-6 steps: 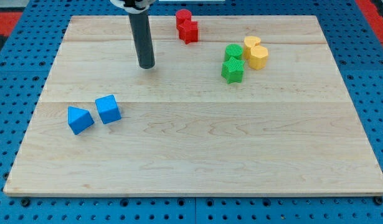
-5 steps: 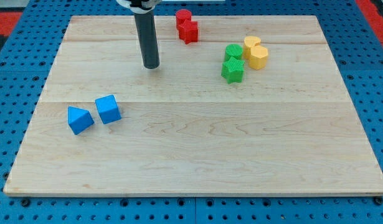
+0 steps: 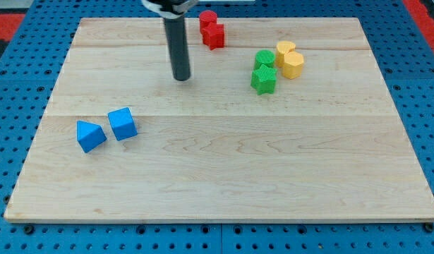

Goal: Place your arm to the right of the green star

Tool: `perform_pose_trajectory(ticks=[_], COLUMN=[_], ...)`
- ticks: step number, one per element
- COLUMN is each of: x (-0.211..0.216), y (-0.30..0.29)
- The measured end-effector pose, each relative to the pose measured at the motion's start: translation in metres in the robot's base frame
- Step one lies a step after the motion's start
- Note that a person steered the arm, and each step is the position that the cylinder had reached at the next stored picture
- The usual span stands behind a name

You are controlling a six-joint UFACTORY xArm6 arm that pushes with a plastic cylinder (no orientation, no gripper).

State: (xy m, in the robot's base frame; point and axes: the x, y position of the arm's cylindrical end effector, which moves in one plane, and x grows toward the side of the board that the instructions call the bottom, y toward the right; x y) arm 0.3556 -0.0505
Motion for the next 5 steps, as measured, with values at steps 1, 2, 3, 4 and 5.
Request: perform_pose_trajectory(ticks=[1,2,3,4,5], x=[0.030,0.045,0.065,0.009,-0.054], y=[0.039,0.099,0.121,0.186,0.205])
